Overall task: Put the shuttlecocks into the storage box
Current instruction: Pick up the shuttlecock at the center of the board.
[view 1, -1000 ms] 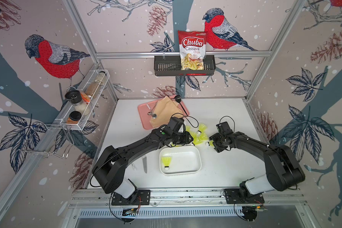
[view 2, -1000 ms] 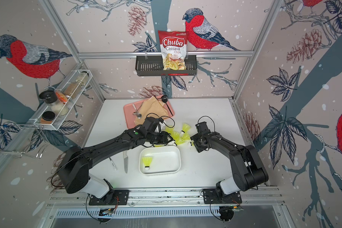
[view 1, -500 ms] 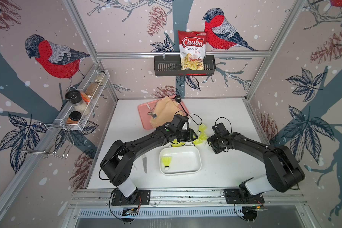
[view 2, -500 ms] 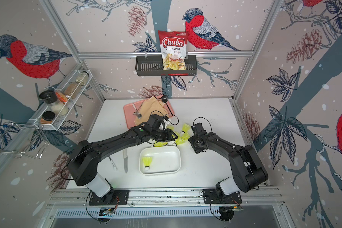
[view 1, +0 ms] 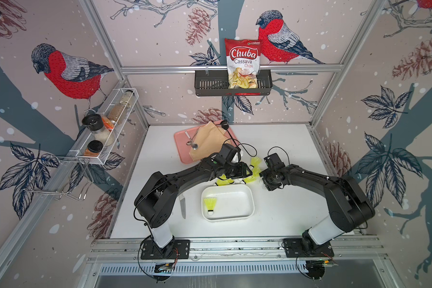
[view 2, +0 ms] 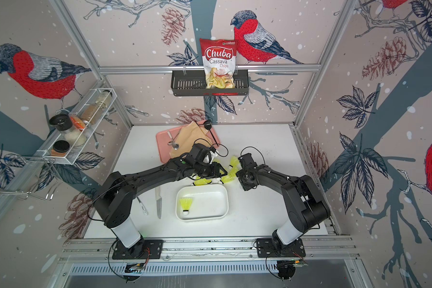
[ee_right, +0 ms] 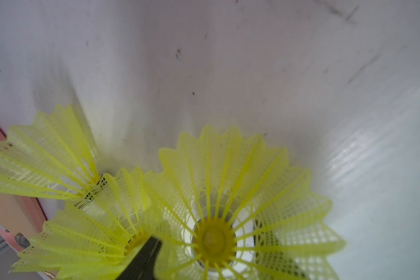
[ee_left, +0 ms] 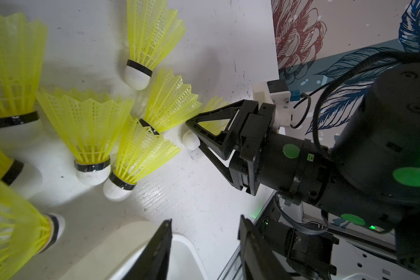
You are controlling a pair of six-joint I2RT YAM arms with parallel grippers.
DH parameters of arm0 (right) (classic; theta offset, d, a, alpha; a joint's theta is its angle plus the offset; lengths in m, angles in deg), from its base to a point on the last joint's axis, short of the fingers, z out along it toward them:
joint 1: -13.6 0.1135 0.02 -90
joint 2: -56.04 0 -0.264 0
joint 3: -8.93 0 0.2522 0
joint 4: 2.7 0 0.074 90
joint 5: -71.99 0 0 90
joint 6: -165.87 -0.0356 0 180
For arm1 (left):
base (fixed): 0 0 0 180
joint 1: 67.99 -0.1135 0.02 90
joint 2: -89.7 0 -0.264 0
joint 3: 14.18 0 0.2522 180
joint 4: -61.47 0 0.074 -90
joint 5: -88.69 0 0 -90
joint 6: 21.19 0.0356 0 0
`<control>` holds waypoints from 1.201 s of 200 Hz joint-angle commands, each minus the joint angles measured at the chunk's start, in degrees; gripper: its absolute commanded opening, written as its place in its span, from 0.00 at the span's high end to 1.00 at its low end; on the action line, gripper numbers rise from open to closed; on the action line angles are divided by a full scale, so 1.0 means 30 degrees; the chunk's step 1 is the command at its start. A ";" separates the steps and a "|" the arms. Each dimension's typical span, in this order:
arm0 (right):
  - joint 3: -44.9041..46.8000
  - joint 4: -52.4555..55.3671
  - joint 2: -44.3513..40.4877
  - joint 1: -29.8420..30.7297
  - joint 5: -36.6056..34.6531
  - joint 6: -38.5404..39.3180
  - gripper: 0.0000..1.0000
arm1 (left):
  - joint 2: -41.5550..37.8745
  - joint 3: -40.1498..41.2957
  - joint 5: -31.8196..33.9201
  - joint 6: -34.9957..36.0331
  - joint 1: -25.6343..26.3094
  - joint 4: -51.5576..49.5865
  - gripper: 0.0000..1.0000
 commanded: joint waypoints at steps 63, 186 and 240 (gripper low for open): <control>-0.0186 0.1707 0.1093 0.0474 -0.0775 -0.0966 0.58 | 0.1346 -0.1462 -0.0343 -0.0214 -0.0602 -0.1481 0.38; -0.0650 0.3285 0.0117 0.0651 -0.2056 0.0460 0.74 | 0.4310 -0.4688 -0.1532 -0.0140 -0.0815 -0.3895 0.37; -0.0979 0.4432 -0.1622 0.0903 -0.3117 0.1634 0.75 | 0.3855 -0.4609 -0.1627 -0.0119 -0.0815 -0.3425 0.38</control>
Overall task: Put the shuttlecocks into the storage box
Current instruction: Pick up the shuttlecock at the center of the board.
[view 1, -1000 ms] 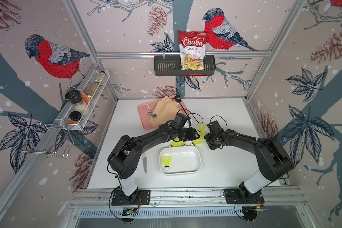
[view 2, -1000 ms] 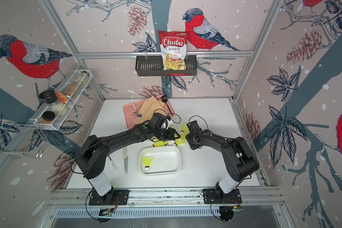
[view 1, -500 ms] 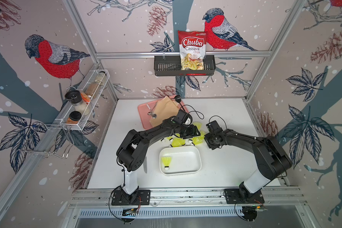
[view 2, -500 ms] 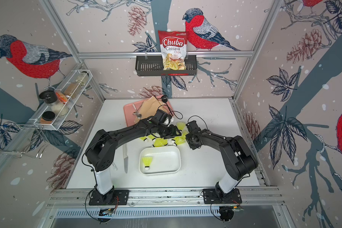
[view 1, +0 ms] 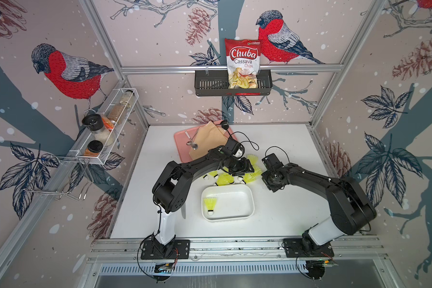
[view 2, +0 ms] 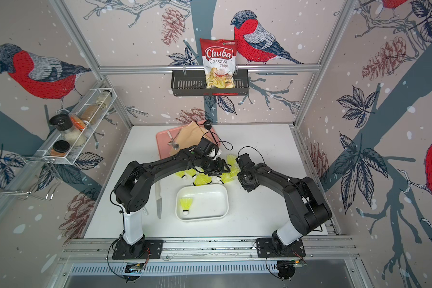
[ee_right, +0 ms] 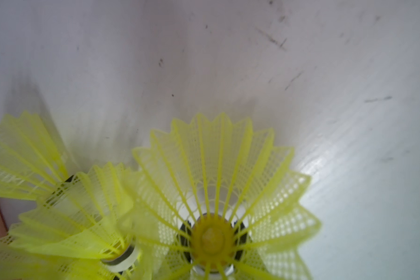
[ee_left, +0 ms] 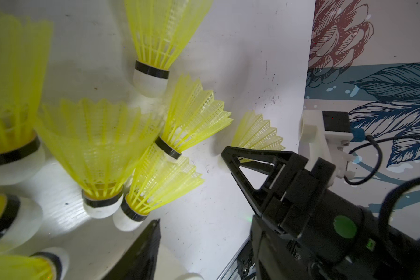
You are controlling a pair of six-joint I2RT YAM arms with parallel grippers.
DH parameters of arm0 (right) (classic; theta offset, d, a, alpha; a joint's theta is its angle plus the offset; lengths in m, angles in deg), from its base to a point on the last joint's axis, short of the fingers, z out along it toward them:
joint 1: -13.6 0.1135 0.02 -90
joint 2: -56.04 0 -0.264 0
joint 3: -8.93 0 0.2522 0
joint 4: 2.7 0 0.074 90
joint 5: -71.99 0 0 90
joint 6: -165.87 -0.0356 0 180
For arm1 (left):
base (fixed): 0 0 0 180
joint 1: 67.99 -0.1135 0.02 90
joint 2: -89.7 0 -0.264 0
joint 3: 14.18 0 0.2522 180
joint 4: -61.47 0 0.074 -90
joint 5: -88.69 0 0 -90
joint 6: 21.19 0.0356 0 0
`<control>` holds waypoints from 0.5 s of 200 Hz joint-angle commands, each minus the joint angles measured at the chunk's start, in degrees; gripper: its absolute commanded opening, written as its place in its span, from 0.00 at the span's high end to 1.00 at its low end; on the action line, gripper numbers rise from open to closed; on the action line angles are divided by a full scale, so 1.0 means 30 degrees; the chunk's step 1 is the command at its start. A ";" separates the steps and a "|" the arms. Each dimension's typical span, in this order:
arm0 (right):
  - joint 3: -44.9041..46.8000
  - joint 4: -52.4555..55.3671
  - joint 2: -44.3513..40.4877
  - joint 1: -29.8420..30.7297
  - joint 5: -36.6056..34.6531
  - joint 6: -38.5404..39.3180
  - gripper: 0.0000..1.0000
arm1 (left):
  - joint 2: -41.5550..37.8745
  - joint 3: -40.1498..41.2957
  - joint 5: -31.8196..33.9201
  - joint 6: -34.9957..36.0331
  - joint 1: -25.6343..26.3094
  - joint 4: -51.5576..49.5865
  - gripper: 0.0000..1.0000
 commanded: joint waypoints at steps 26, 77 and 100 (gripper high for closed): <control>-0.0607 0.1939 -0.1623 0.0465 -0.1686 0.2079 0.76 | -0.1353 0.0468 -0.0107 0.0036 -0.0029 0.0472 0.39; -0.3250 0.3816 -0.2745 0.3155 -0.2773 0.7039 0.76 | -0.5823 0.3579 0.1539 -0.0179 -0.0182 0.0427 0.39; -0.4251 0.5124 -0.2937 0.4989 -0.2068 0.8840 0.75 | -0.8522 0.6123 0.2111 -0.0600 -0.0197 0.0561 0.39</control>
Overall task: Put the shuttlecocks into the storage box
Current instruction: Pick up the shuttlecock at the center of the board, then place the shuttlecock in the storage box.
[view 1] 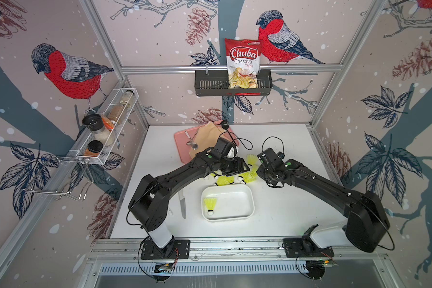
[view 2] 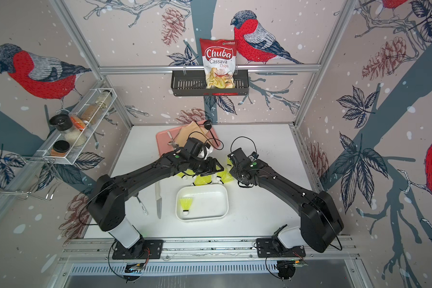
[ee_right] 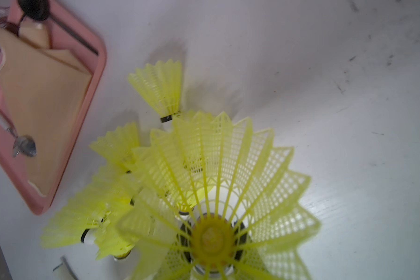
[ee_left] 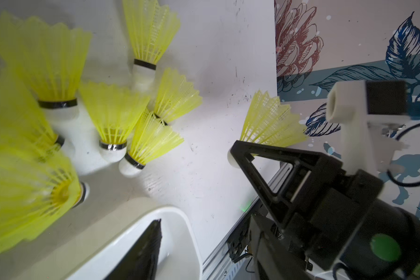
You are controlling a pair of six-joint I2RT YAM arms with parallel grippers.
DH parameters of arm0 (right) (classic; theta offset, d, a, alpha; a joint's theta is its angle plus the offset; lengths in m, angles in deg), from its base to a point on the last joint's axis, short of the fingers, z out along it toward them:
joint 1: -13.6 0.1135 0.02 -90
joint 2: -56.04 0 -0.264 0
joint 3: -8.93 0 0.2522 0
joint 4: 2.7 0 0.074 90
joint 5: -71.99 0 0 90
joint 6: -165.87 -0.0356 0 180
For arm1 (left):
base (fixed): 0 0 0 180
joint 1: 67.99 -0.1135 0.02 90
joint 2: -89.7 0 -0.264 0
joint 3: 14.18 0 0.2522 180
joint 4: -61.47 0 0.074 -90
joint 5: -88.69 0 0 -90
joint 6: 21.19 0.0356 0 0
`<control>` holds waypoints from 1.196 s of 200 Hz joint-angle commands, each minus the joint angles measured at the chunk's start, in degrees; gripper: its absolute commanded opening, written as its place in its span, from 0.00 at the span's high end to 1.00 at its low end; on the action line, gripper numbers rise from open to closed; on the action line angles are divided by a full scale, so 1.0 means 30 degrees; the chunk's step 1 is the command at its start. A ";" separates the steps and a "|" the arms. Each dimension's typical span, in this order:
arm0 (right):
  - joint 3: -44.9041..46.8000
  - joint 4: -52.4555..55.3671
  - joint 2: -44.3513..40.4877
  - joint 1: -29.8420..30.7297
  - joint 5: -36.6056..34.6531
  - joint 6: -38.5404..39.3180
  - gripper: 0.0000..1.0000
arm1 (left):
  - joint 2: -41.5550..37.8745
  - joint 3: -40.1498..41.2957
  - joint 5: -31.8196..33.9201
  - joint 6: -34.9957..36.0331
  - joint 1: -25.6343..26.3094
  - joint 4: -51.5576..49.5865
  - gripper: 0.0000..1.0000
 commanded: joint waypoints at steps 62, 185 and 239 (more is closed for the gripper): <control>-0.1277 0.3796 0.0793 0.6337 0.3017 0.3376 0.73 | -0.8708 0.8017 0.1586 -0.1715 -0.0066 -0.0157 0.39; -0.2102 0.3838 0.5354 0.7819 0.3974 0.2310 0.73 | -1.3329 1.1401 0.1938 -0.2772 -0.0027 -0.1617 0.39; -0.2012 0.3773 0.6301 0.7654 0.3690 0.2189 0.71 | -1.3491 1.1547 0.2143 -0.2504 -0.0036 -0.2020 0.39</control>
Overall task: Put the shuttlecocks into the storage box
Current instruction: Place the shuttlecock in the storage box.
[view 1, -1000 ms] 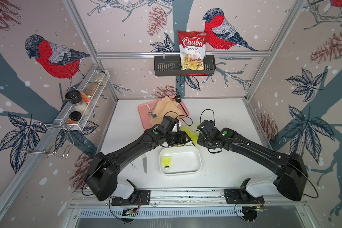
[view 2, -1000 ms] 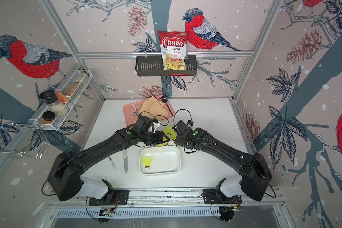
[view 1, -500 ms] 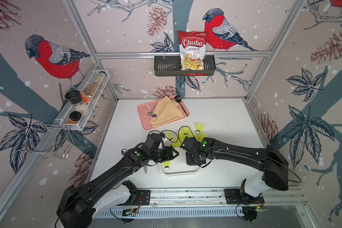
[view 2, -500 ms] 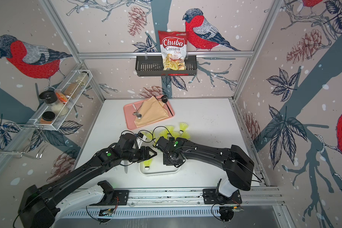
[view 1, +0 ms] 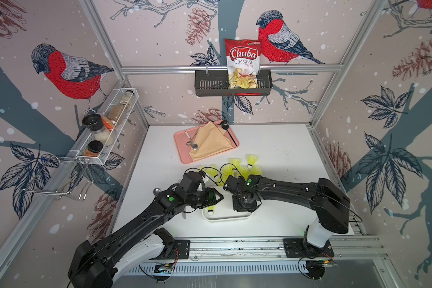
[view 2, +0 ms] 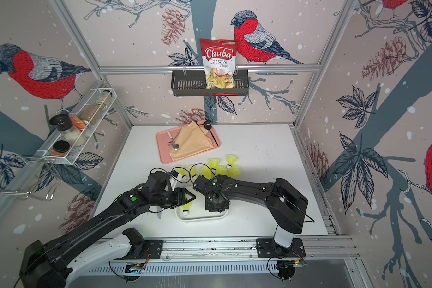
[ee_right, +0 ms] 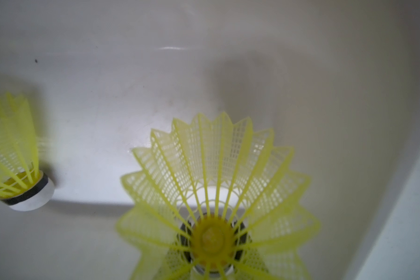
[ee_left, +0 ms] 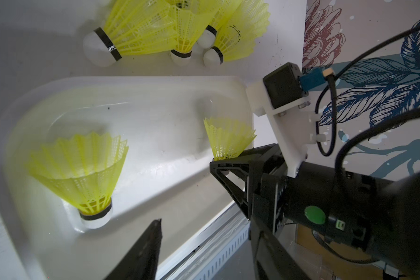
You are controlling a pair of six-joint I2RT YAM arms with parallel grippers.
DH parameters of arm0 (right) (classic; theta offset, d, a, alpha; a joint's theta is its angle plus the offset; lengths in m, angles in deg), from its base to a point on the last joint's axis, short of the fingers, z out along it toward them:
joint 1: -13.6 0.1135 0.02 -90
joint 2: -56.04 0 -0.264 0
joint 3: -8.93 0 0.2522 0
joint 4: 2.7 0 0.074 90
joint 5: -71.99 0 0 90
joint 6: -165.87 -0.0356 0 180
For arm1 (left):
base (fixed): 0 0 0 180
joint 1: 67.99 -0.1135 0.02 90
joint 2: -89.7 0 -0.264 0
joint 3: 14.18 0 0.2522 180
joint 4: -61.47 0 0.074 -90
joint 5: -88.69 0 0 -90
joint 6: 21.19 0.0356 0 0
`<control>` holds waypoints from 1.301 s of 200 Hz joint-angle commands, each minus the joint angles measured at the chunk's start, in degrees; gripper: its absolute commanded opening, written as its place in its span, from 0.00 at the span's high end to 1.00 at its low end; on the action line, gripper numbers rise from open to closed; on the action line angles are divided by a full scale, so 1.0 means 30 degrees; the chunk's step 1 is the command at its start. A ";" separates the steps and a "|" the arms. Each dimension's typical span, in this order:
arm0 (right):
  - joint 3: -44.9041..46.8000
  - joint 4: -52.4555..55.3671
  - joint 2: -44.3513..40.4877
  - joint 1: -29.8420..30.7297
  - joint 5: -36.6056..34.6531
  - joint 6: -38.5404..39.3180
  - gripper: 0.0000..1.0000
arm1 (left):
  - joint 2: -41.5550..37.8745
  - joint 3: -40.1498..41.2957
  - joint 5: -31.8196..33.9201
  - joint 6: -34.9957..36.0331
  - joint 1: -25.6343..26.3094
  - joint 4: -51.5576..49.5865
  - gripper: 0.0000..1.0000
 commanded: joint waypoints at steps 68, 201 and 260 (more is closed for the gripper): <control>0.0151 -0.0345 0.1080 -0.0321 -0.0506 -0.0314 0.67 | 0.0179 -0.0011 0.1135 0.0206 -0.0037 -0.1672 0.38; -0.0500 0.0313 0.1128 -0.0353 -0.0790 -0.0241 0.52 | 0.1217 -0.0769 0.1442 0.0303 -0.0037 -0.1950 0.38; -0.1289 0.1450 0.0049 -0.0202 -0.1144 -0.0759 0.47 | 0.0610 -0.1084 0.1239 0.0380 -0.0037 -0.1510 0.39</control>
